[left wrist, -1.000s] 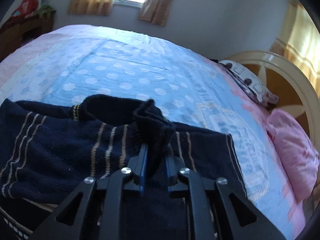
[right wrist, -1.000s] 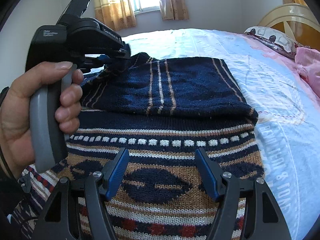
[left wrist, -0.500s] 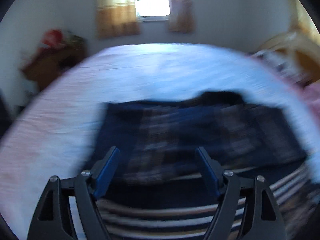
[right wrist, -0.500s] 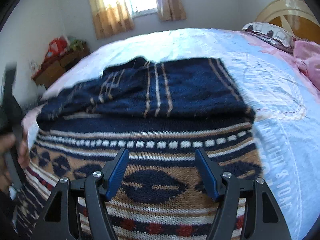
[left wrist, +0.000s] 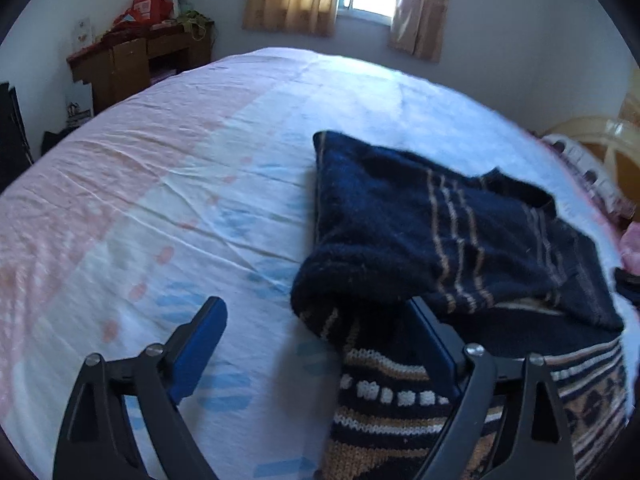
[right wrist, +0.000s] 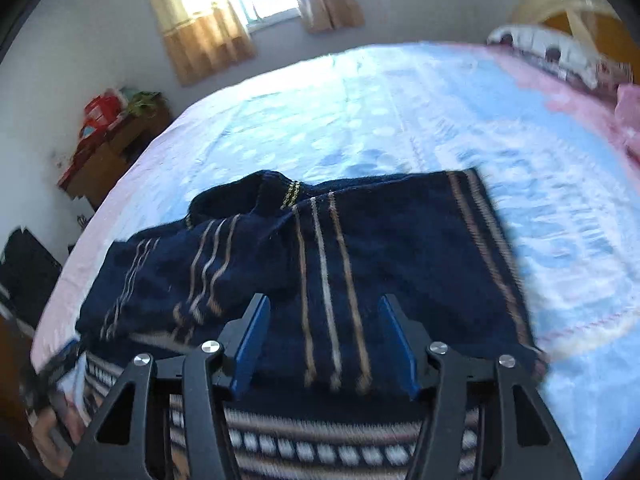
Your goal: Fold small clothes
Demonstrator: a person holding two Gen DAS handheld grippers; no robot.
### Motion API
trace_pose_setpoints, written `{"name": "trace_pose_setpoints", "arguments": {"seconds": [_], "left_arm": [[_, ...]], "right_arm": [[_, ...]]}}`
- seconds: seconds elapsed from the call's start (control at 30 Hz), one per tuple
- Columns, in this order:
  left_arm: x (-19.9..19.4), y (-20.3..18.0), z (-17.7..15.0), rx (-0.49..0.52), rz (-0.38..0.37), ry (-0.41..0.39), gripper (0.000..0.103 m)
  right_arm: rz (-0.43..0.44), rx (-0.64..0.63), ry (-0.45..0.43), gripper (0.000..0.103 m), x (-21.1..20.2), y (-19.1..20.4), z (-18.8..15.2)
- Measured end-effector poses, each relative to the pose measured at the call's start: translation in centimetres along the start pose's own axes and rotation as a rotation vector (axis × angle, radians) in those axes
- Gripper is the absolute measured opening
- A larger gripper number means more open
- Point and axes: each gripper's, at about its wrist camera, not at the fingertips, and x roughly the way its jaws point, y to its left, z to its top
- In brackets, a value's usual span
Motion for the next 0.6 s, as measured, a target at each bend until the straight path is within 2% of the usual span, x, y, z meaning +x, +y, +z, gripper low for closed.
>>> {"name": "trace_pose_setpoints", "arguments": {"seconds": [0.07, 0.13, 0.3, 0.37, 0.4, 0.43, 0.6], "left_arm": [[0.2, 0.2, -0.1, -0.013, -0.008, 0.019, 0.094], [0.9, 0.4, -0.1, -0.019, -0.019, 0.053, 0.094], [0.7, 0.1, -0.3, -0.012, -0.033, 0.058, 0.099], [0.8, 0.1, -0.3, -0.006, -0.033, 0.059, 0.099], [0.8, 0.1, -0.3, -0.005, -0.034, 0.058, 0.099], [0.8, 0.1, -0.3, -0.006, -0.038, 0.057, 0.099], [0.7, 0.1, -0.4, 0.010, -0.075, 0.058, 0.101]], "right_arm": [[0.006, 0.031, 0.030, 0.058, 2.0, 0.1, 0.8], [-0.023, 0.011, 0.058, 0.058, 4.1, 1.0, 1.4], [-0.050, -0.032, 0.066, 0.056, 7.0, 3.2, 1.8], [-0.079, -0.083, 0.070, 0.025, 7.5, 4.4, 1.6], [-0.097, -0.112, 0.070, 0.018, 7.5, 4.9, 1.5], [-0.105, -0.138, 0.066, 0.005, 7.3, 5.3, 1.4], [-0.208, -0.261, -0.047, 0.004, 4.4, 6.4, 1.4]]}}
